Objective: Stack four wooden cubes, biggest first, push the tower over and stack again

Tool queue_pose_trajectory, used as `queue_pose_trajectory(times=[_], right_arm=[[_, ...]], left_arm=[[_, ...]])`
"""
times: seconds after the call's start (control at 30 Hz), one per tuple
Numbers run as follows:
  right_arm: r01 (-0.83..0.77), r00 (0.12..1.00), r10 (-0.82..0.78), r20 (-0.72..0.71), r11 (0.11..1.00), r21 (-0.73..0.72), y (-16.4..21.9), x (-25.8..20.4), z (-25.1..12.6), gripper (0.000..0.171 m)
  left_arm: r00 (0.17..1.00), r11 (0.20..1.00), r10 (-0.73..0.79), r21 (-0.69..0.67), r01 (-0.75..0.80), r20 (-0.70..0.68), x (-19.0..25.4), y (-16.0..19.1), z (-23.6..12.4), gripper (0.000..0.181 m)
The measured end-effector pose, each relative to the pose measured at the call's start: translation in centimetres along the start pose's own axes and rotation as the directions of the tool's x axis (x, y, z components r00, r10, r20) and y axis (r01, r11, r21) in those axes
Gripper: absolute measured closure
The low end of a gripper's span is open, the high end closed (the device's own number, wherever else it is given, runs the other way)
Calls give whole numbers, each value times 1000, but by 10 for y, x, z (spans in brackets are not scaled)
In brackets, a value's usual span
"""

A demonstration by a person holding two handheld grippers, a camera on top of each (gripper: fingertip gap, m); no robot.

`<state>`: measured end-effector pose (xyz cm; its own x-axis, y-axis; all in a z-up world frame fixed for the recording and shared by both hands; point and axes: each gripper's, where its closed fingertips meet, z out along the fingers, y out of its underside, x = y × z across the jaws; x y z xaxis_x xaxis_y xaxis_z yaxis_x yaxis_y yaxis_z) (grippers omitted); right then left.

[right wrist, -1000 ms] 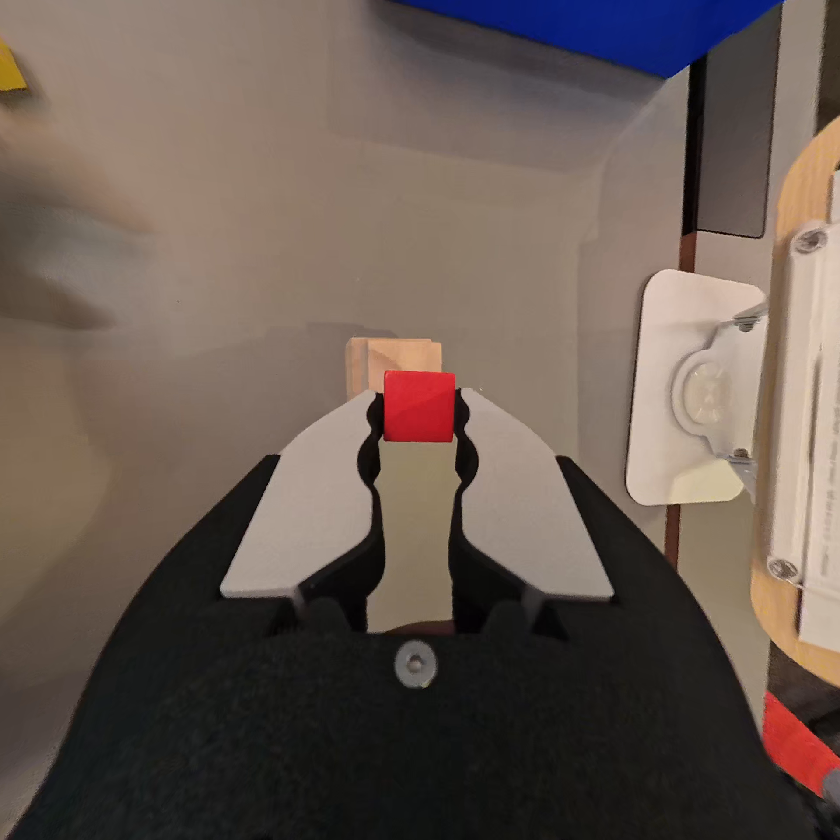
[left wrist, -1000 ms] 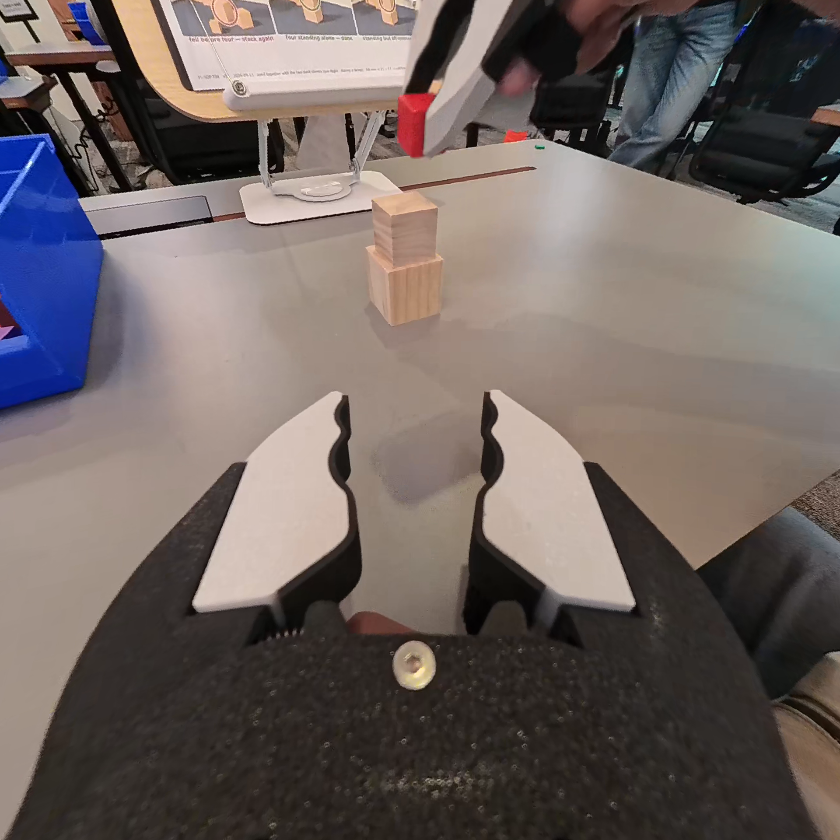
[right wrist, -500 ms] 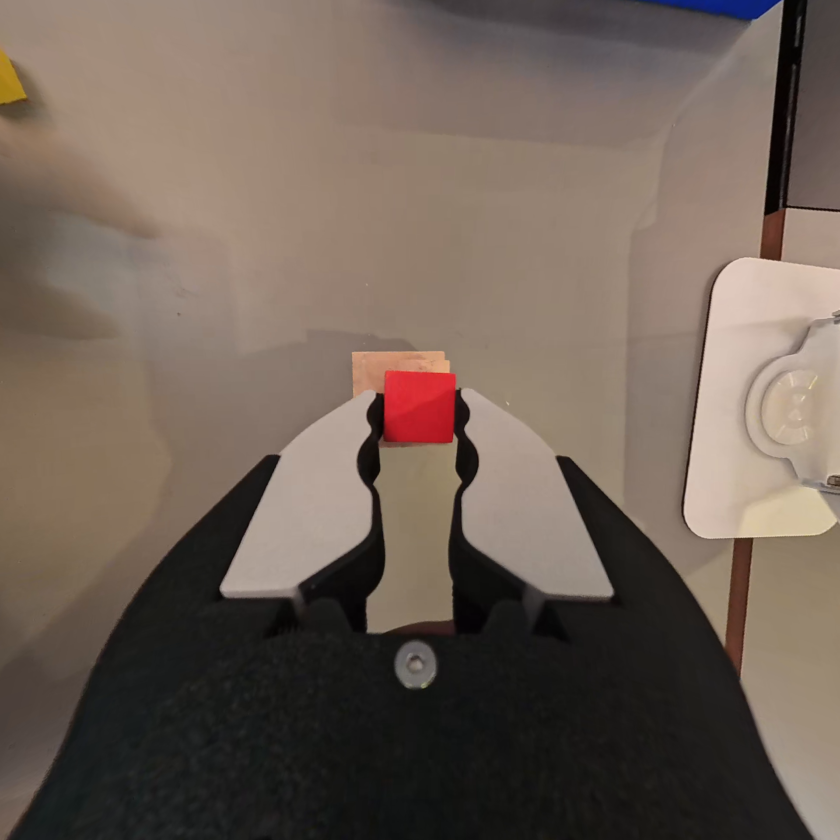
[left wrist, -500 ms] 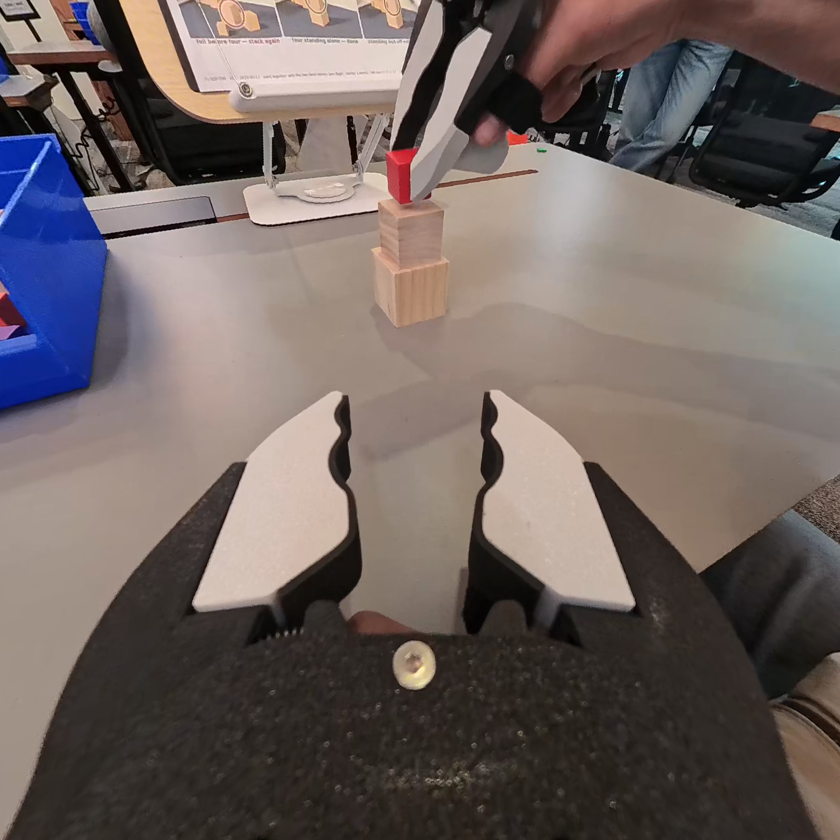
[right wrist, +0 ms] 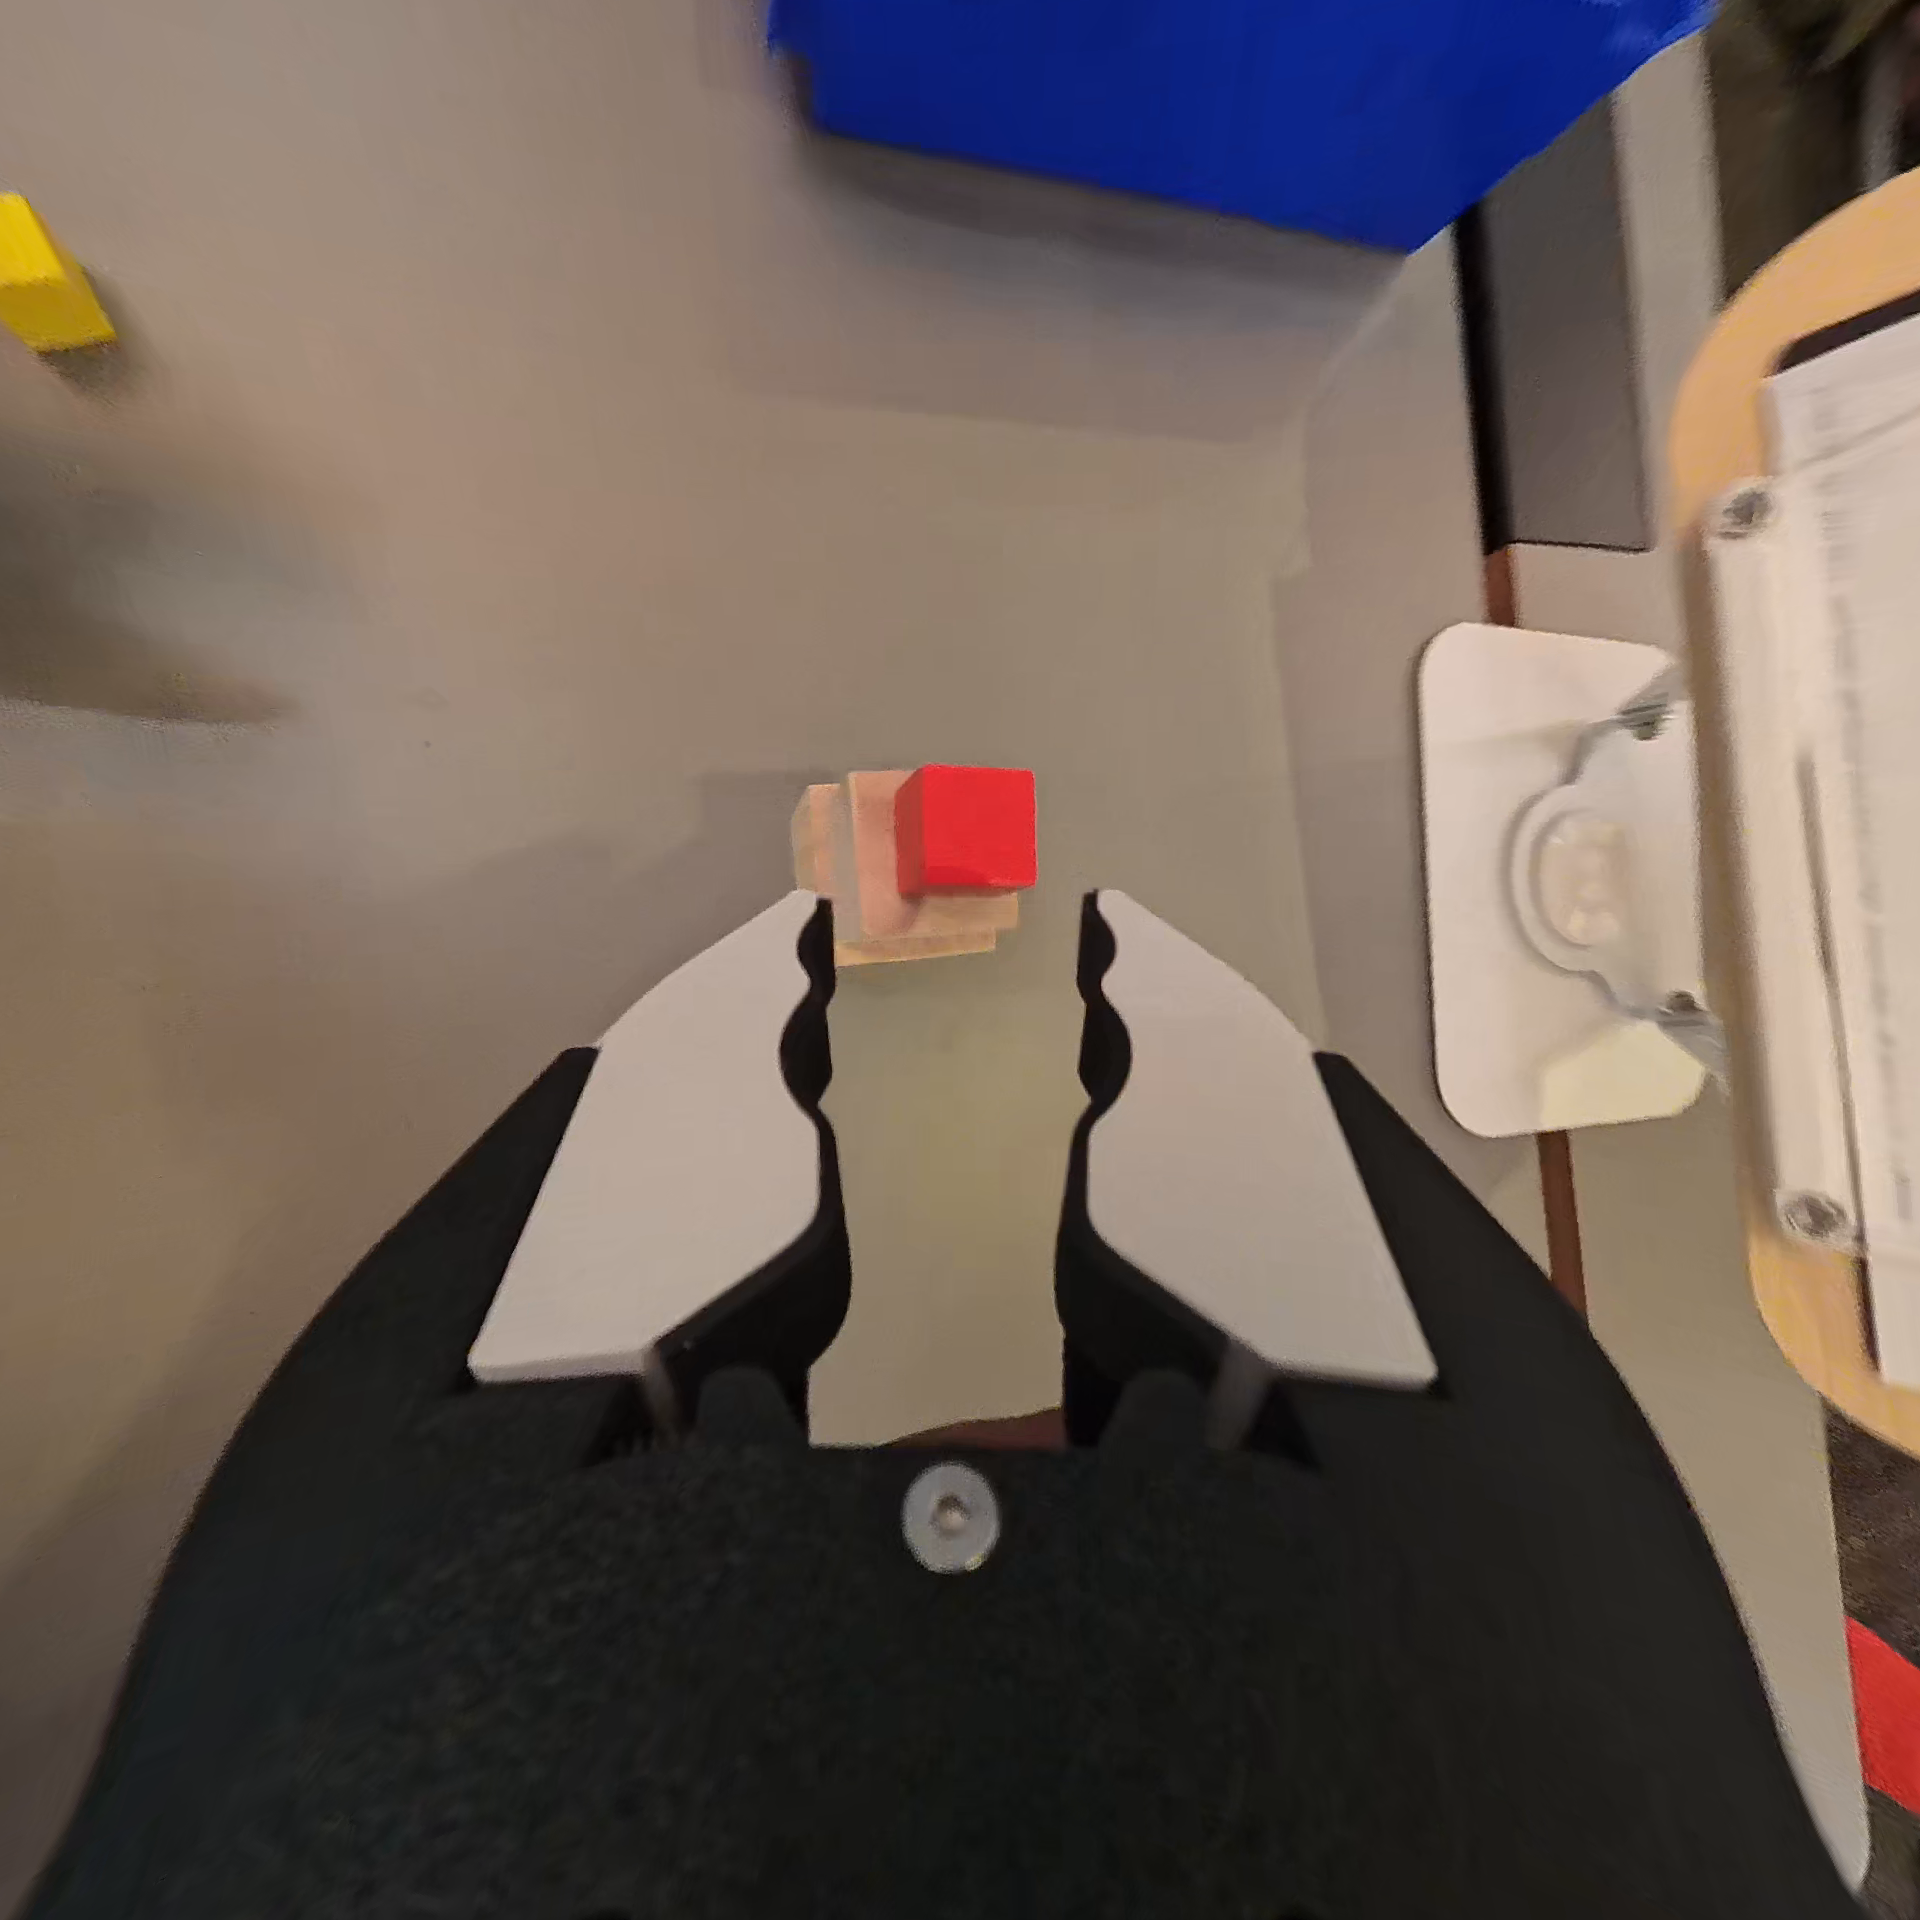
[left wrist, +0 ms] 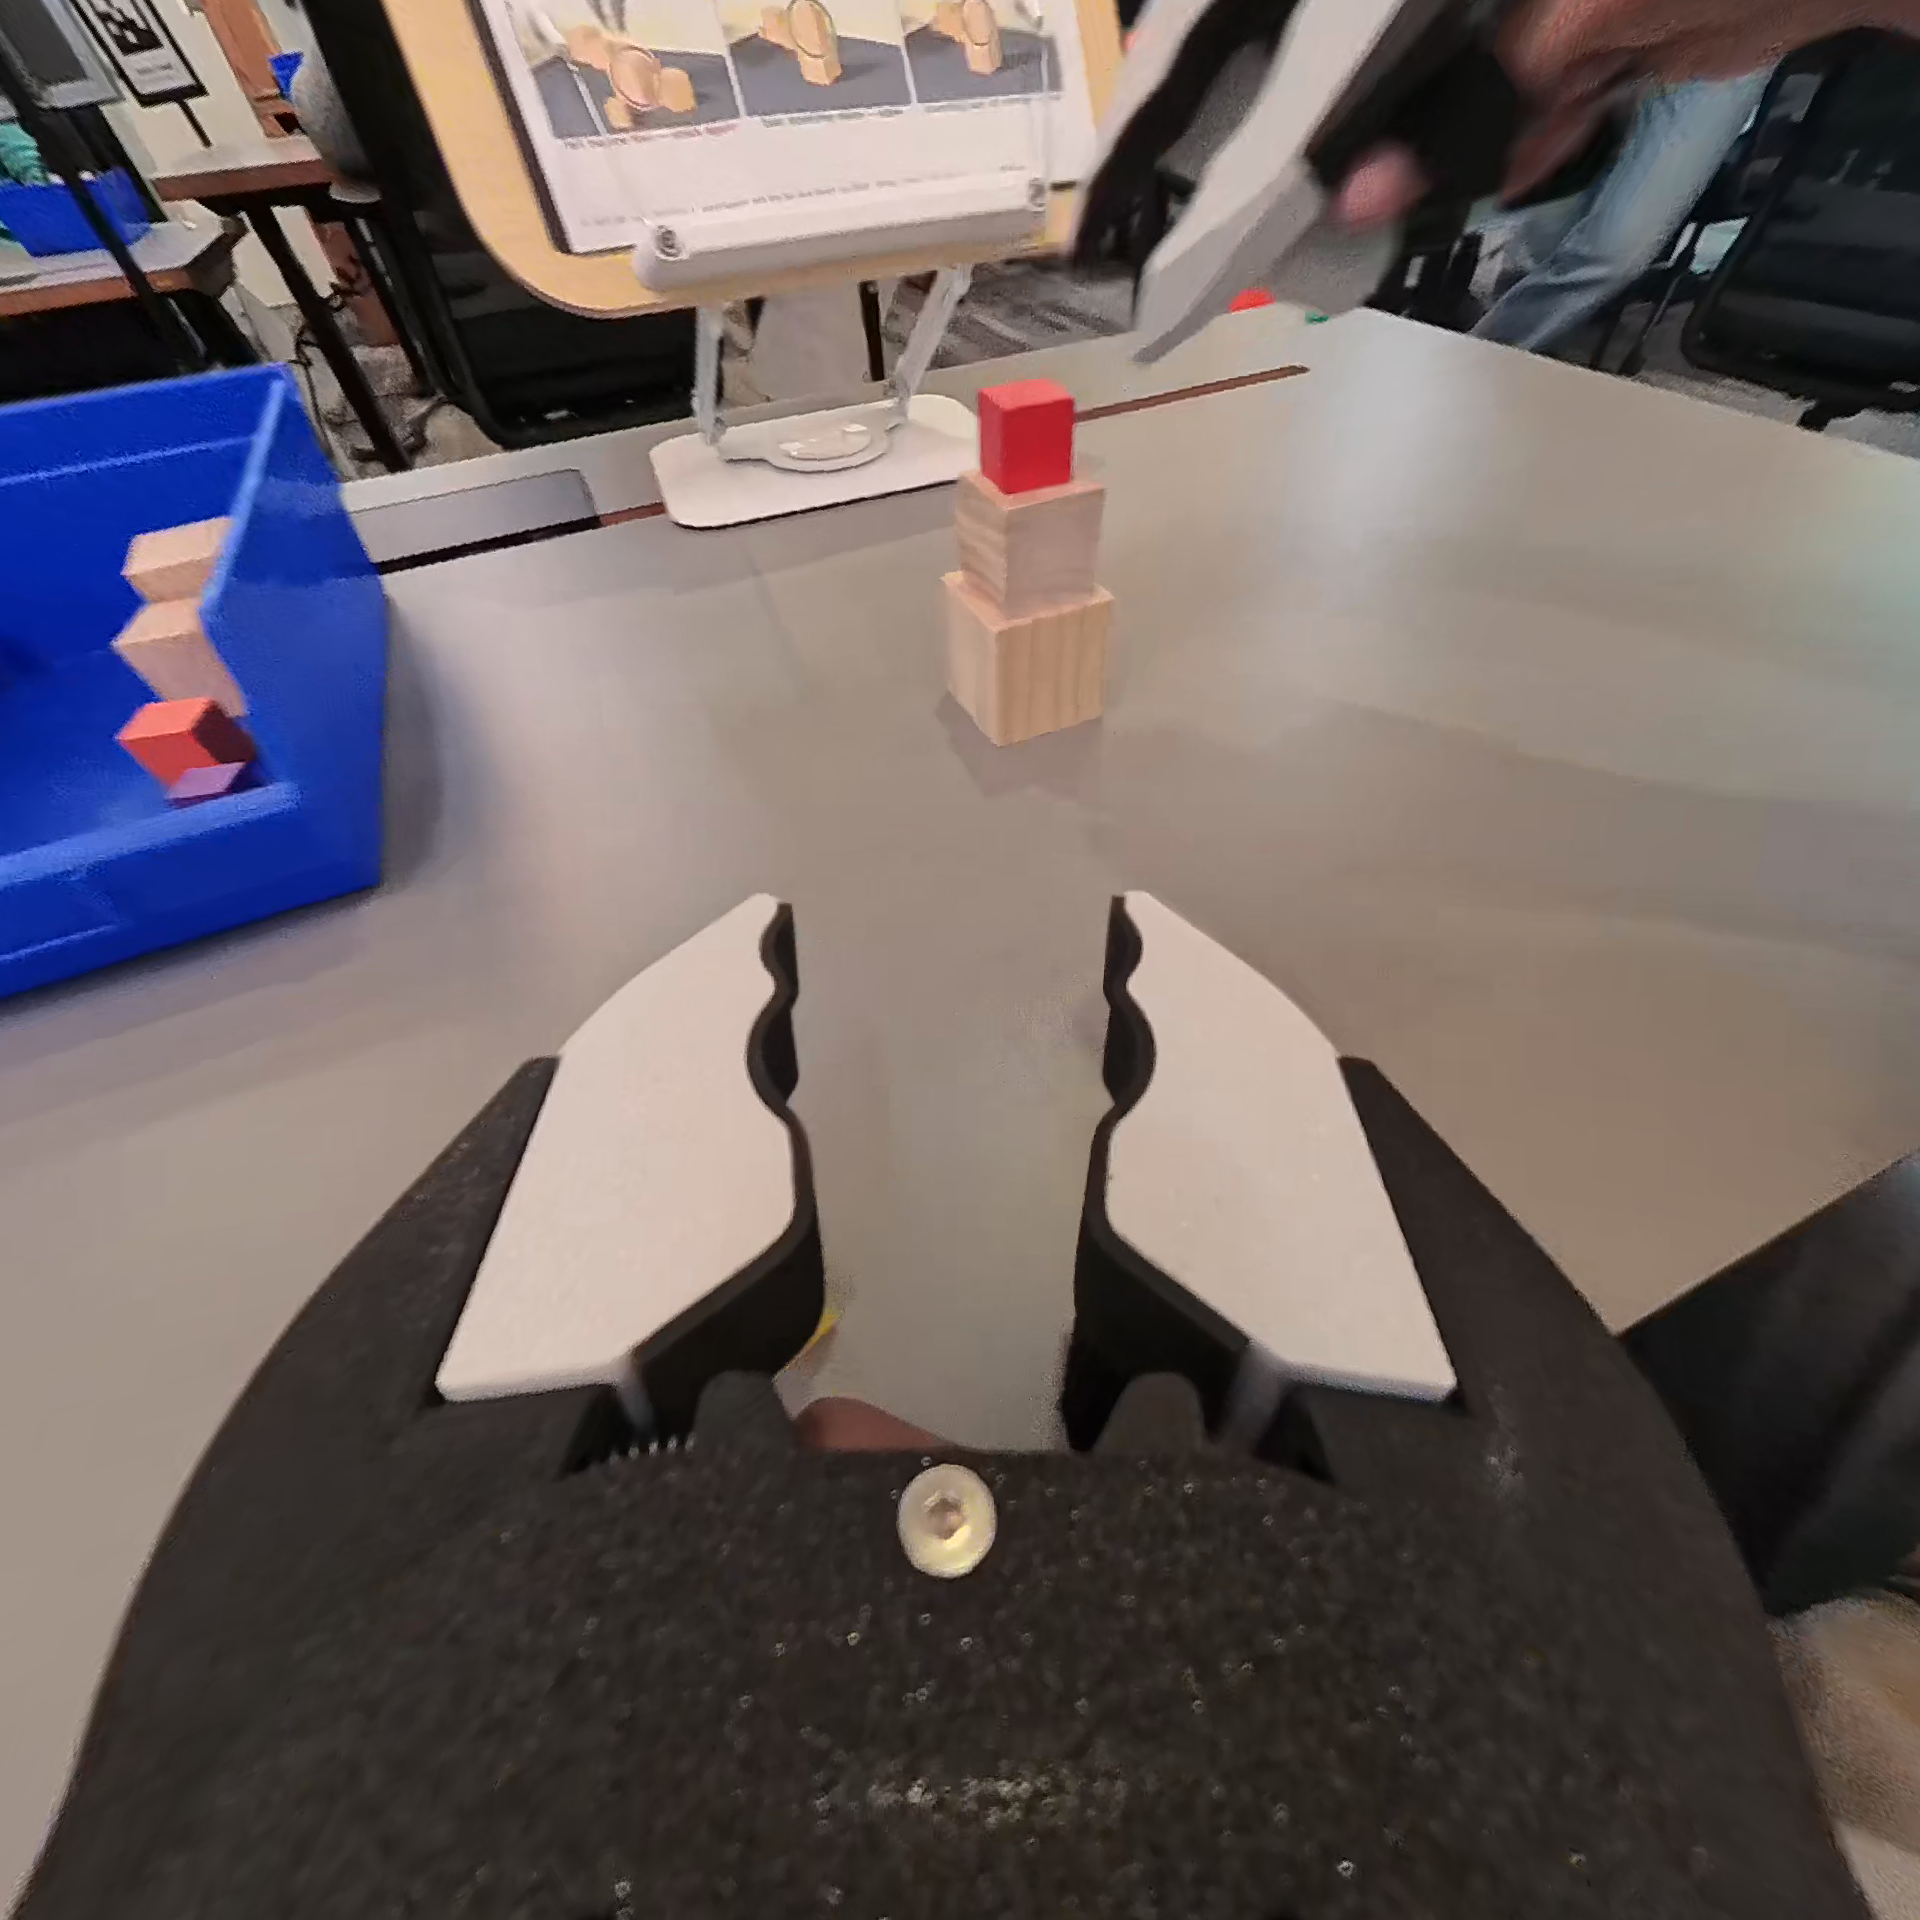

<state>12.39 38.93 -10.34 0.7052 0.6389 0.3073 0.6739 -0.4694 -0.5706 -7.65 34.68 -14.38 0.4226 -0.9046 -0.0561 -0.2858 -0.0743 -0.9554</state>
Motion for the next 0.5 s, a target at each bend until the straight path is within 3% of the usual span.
queue_pose_trajectory(times=[0.17,0.33,0.5], right_arm=[[-116,986,134,-96,979,167,29,-43,-42,128],[-243,954,276,-114,940,239,81,-94,-52,129],[-321,911,384,-153,891,322,111,-128,-63,126]], left_arm=[[999,986,25,-163,-30,-33,-21,21,-21,122],[987,922,152,-352,-159,-47,-36,60,-26,123],[997,876,68,-477,-74,-31,-43,87,-24,123]])
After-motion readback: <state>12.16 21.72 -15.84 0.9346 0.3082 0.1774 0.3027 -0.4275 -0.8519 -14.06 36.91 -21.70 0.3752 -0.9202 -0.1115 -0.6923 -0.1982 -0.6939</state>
